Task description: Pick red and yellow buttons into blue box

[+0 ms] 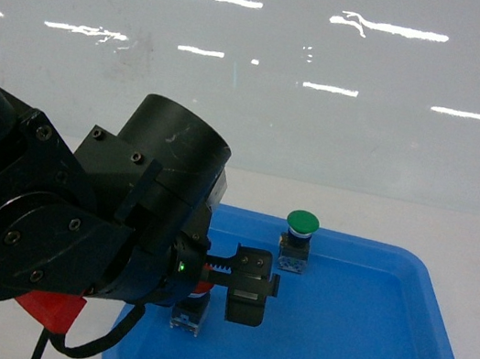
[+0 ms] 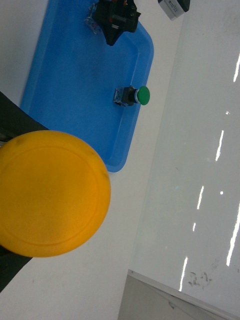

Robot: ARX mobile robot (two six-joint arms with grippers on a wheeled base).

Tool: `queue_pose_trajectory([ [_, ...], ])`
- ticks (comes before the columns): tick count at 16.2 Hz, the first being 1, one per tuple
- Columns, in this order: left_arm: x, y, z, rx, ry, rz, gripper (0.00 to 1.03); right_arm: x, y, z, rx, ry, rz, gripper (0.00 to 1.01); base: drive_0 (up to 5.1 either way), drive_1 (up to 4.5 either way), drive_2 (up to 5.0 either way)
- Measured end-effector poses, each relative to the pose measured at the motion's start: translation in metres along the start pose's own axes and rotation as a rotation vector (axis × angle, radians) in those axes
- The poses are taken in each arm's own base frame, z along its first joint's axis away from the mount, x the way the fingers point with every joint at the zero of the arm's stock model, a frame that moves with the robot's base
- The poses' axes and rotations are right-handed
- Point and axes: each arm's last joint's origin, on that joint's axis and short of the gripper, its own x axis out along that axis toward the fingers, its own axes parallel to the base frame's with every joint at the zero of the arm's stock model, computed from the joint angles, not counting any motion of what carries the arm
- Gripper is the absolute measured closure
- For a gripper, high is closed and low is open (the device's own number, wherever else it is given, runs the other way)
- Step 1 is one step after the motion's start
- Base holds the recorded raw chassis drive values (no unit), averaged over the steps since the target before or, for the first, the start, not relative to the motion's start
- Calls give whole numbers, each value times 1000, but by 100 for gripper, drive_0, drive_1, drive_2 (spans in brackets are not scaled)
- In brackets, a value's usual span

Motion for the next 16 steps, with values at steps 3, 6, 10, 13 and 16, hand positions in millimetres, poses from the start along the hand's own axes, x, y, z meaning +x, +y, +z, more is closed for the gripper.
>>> queue_pose_trajectory([
  [3, 0, -2, -6, 9, -3, 3, 37, 0, 0, 0, 0, 0, 0, 76, 0, 0, 0],
  [6, 0, -2, -6, 10, -15, -5, 46, 0, 0, 0, 0, 0, 0, 76, 0, 0, 0],
  [10, 4, -1, -10, 22, -56, -1, 71, 0, 0, 0, 0, 0, 0, 76, 0, 0, 0],
  [13, -3, 10, -17, 55, -110, 52, 71, 0, 0, 0, 0, 0, 0, 76, 0, 0, 0],
  [16, -35, 28, 0, 66, -235, 81, 71, 0, 0, 0, 0, 0, 0, 76, 0, 0, 0],
])
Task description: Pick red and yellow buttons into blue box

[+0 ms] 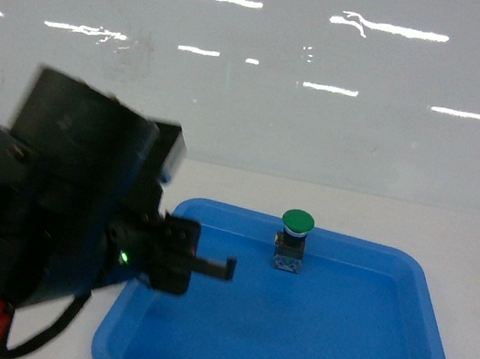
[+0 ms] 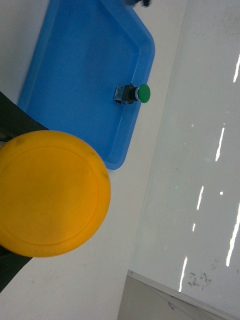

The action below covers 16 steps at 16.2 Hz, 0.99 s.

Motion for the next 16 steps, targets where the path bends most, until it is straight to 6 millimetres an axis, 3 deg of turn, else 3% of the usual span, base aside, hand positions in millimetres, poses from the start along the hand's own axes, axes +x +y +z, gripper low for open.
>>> queue_pose_trajectory([
  [3, -45, 25, 49, 31, -319, 107, 71, 0, 0, 0, 0, 0, 0, 76, 0, 0, 0],
  [5, -66, 47, 59, 23, -417, 188, 71, 0, 0, 0, 0, 0, 0, 77, 0, 0, 0],
  [7, -83, 61, 60, 23, -482, 265, 71, 0, 0, 0, 0, 0, 0, 77, 0, 0, 0],
  [10, -134, 67, 62, 23, -614, 331, 71, 0, 0, 0, 0, 0, 0, 77, 0, 0, 0],
  [14, -182, 67, 31, 29, -593, 391, 71, 0, 0, 0, 0, 0, 0, 77, 0, 0, 0],
  [16, -198, 59, 32, 31, -669, 384, 71, 0, 0, 0, 0, 0, 0, 77, 0, 0, 0],
])
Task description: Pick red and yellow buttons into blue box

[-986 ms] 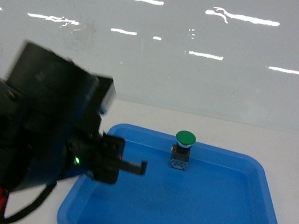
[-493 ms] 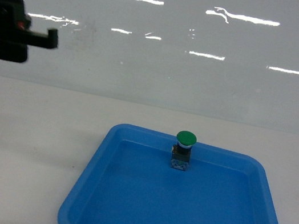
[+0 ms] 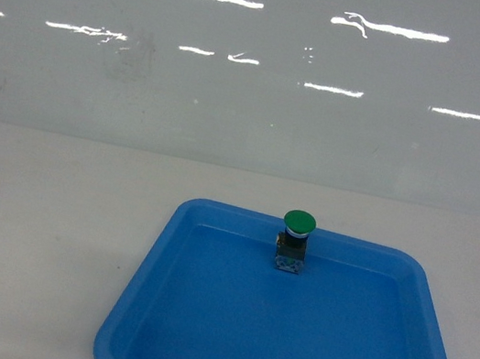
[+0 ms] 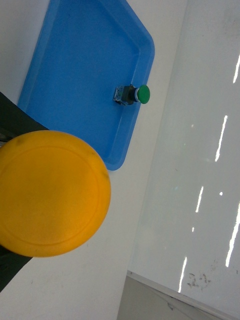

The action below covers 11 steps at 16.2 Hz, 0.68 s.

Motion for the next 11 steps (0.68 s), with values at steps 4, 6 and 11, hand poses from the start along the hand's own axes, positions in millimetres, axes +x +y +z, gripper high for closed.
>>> queue_pose_trajectory([
  [4, 0, -1, -1, 20, 10, 0, 71, 0, 0, 0, 0, 0, 0, 77, 0, 0, 0],
  [6, 0, -1, -1, 20, 7, 0, 71, 0, 0, 0, 0, 0, 0, 77, 0, -163, 164],
  [11, 0, -1, -1, 30, 8, 0, 71, 0, 0, 0, 0, 0, 0, 77, 2, -417, 421],
])
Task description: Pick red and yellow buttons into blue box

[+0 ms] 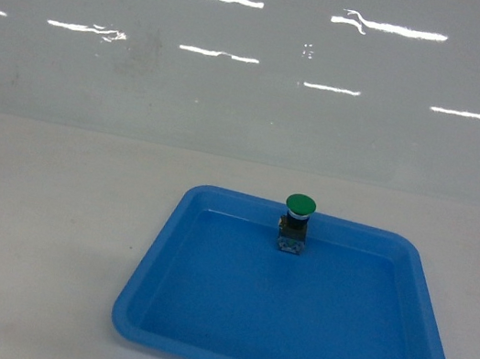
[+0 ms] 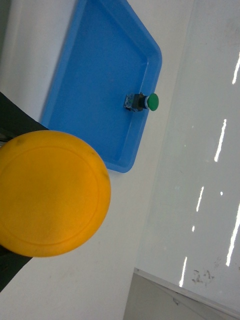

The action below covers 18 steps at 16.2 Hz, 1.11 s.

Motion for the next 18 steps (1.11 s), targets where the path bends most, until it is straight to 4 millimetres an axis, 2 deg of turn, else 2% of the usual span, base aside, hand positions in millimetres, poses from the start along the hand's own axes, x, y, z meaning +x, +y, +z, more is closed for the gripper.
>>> queue_pose_trajectory([
  [2, 0, 0, 0, 1, 0, 0, 71, 0, 0, 0, 0, 1, 0, 77, 2, -385, 389],
  [7, 0, 1, 1, -2, -3, 10, 71, 0, 0, 0, 0, 1, 0, 77, 419, -437, 32],
  [12, 0, 1, 1, -2, -4, 8, 71, 0, 0, 0, 0, 0, 0, 77, 487, -355, -100],
  [18, 0, 1, 1, -3, -6, 6, 71, 0, 0, 0, 0, -1, 0, 77, 497, -247, -247],
])
